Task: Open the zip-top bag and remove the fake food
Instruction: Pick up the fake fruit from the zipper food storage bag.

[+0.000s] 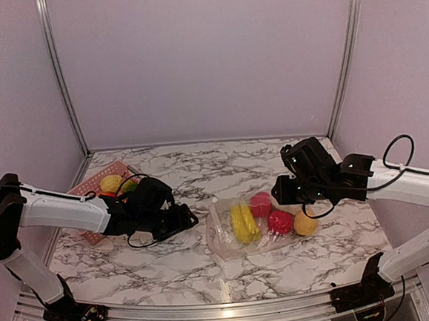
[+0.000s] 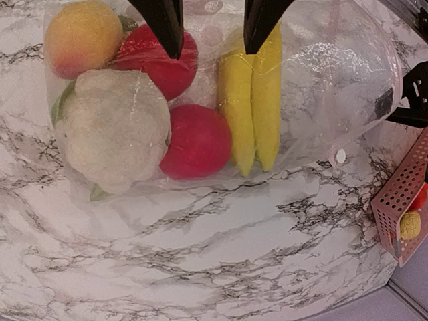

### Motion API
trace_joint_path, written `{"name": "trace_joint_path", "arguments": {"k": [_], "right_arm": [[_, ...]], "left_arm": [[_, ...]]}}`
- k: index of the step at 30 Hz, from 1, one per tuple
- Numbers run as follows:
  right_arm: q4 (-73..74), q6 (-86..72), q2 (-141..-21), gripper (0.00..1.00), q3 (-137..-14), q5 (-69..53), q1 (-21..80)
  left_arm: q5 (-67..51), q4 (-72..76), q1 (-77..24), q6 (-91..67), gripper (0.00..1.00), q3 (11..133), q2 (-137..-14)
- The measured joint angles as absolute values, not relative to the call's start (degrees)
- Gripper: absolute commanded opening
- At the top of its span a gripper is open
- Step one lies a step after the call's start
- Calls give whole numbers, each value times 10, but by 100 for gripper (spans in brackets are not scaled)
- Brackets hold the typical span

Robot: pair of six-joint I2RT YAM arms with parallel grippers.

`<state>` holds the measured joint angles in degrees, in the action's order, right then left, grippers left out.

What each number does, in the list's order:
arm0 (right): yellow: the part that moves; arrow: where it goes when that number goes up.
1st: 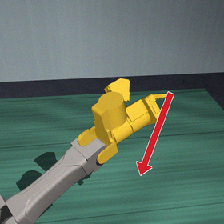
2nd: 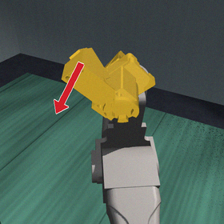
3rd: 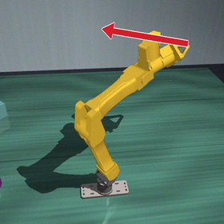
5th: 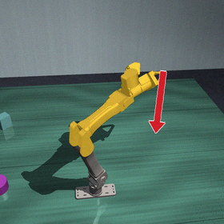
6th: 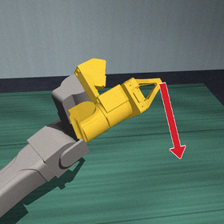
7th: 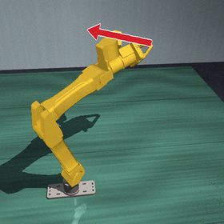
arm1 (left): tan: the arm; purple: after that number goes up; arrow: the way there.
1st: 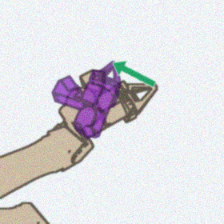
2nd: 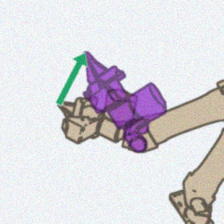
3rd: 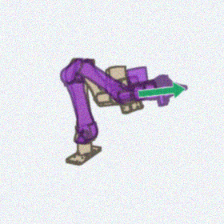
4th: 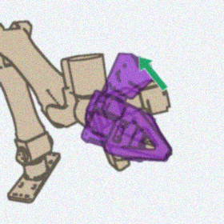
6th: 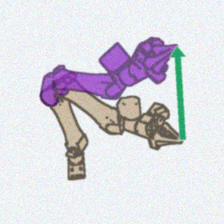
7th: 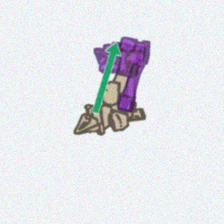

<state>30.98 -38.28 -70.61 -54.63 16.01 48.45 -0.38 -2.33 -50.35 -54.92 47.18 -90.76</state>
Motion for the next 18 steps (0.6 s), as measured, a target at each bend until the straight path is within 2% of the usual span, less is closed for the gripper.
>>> {"name": "trace_joint_path", "arguments": {"k": [11,18], "right_arm": [[310,-400,-728,22,-537,156,534],[302,-422,-734,20,-500,139,552]], "left_arm": [[-44,30,-578,-569,58,578,-1010],[-72,55,-599,-581,54,596,-1052]]}}
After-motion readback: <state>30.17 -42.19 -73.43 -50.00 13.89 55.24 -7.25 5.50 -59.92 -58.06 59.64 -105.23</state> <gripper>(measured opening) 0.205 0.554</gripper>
